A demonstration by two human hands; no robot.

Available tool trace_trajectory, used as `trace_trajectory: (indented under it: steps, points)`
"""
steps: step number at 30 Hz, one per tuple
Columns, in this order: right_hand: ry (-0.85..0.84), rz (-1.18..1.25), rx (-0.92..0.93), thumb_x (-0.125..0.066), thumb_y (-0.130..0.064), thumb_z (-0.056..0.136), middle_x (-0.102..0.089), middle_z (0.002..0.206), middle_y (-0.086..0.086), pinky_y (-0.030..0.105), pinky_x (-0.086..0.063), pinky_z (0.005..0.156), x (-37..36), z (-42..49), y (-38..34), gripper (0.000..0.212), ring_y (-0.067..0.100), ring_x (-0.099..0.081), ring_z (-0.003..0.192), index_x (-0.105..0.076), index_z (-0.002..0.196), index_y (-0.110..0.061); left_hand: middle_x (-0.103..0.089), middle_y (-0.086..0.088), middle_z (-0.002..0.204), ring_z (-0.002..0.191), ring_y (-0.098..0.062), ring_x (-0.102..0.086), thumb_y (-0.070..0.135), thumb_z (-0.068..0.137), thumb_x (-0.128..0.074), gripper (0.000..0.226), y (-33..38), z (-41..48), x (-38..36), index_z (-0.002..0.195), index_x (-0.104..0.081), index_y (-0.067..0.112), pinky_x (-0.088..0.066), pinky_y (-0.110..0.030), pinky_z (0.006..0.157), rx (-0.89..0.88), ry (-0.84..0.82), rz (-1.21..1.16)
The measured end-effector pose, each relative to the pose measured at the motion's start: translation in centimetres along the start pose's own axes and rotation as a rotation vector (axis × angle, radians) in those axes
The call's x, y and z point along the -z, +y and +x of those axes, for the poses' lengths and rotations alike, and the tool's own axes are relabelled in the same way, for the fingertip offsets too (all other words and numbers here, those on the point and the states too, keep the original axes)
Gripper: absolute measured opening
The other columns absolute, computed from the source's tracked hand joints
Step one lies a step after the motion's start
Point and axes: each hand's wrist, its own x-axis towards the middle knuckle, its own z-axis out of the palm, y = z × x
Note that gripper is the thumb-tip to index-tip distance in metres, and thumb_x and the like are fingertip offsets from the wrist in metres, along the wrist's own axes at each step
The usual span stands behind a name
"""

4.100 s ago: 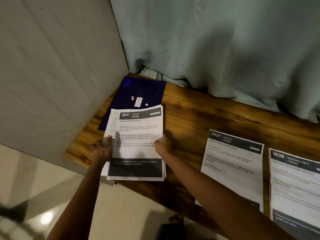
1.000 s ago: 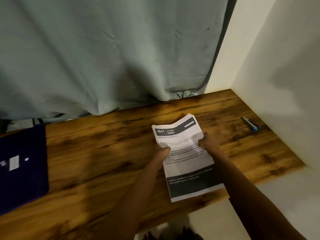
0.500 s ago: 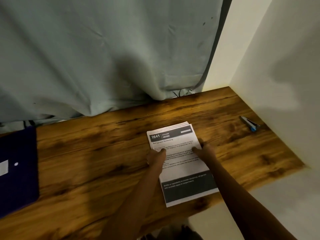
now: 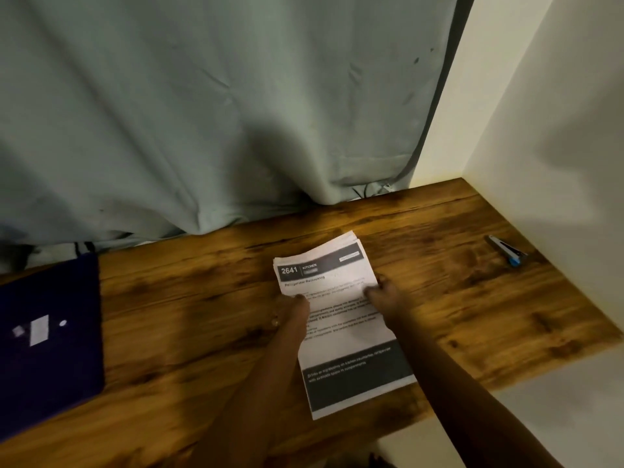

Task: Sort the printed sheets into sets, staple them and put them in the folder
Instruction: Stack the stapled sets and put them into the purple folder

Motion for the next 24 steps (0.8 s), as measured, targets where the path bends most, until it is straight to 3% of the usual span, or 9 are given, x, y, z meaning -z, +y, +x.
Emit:
trace_trajectory:
  steps: [4, 7, 9, 12, 17, 19, 24]
  points:
    - [-0.001, 0.264, 0.131, -0.055, -0.010, 0.094, -0.065, 0.106, 0.007, 0.030, -0.054, 0.067, -1.3, -0.8, -5.1, 0.021, 0.022, -0.065, 0.091, -0.053, 0.115, -0.011, -0.060, -0.013, 0.113, 0.099, -0.030, -0.061, 0.018, 0.100, -0.046, 0.024, 4.0, -0.8, 3.9, 0.119, -0.046, 0.004, -0.053, -0.040, 0.079, -0.358, 0.153, -0.013]
    - [-0.012, 0.452, 0.233, -0.053, -0.006, 0.095, -0.062, 0.095, -0.003, 0.021, -0.053, 0.056, -2.0, -1.8, -9.0, 0.021, 0.011, -0.064, 0.080, -0.048, 0.114, -0.012, -0.061, -0.013, 0.113, 0.097, -0.025, -0.062, 0.016, 0.101, -0.043, 0.024, 7.3, -1.9, 6.8, 0.119, -0.043, 0.000, -0.050, -0.028, 0.072, -0.681, 0.202, -0.087]
    - [-0.022, 0.503, 0.308, -0.052, -0.007, 0.095, -0.061, 0.097, -0.006, 0.020, -0.053, 0.057, -2.8, -2.3, -10.4, 0.024, 0.010, -0.063, 0.084, -0.047, 0.116, -0.017, -0.059, -0.006, 0.112, 0.095, -0.016, -0.060, 0.014, 0.101, -0.042, 0.026, 8.5, -2.8, 8.4, 0.123, -0.040, 0.000, -0.047, -0.019, 0.070, -0.851, 0.210, -0.131]
    - [-0.052, 0.553, 0.379, -0.053, -0.007, 0.095, -0.062, 0.106, -0.003, 0.022, -0.056, 0.064, -4.1, -2.7, -10.6, 0.033, 0.010, -0.063, 0.092, -0.045, 0.124, -0.021, -0.058, -0.002, 0.113, 0.096, -0.011, -0.060, 0.013, 0.101, -0.043, 0.026, 8.3, -3.2, 10.2, 0.123, -0.038, 0.000, -0.051, -0.019, 0.074, -0.994, 0.209, -0.167]
    - [-0.133, 0.501, 0.400, -0.054, -0.007, 0.094, -0.063, 0.111, 0.003, 0.044, -0.058, 0.080, -5.0, -3.2, -9.7, 0.032, 0.025, -0.064, 0.101, -0.046, 0.119, -0.024, -0.059, 0.012, 0.110, 0.096, 0.001, -0.062, 0.020, 0.098, -0.049, 0.025, 6.2, -2.9, 12.0, 0.120, -0.035, 0.021, -0.054, -0.016, 0.074, -0.941, 0.127, -0.275]
    - [-0.147, 0.450, 0.418, -0.053, -0.007, 0.095, -0.062, 0.110, 0.000, 0.035, -0.059, 0.076, -5.2, -3.1, -9.5, 0.032, 0.022, -0.063, 0.101, -0.045, 0.122, -0.022, -0.059, 0.014, 0.106, 0.092, 0.002, -0.062, 0.024, 0.098, -0.048, 0.024, 5.5, -2.7, 12.6, 0.118, -0.035, 0.020, -0.053, -0.013, 0.069, -0.892, 0.106, -0.259]
    - [-0.134, 0.364, 0.451, -0.049, -0.006, 0.097, -0.058, 0.112, -0.002, 0.015, -0.054, 0.070, -5.9, -2.9, -9.1, 0.038, 0.008, -0.059, 0.097, -0.039, 0.134, -0.011, -0.060, 0.009, 0.105, 0.094, -0.015, -0.065, 0.045, 0.091, -0.043, 0.033, 3.8, -1.7, 12.4, 0.115, -0.036, 0.025, -0.058, -0.032, 0.071, -0.802, 0.052, -0.177]
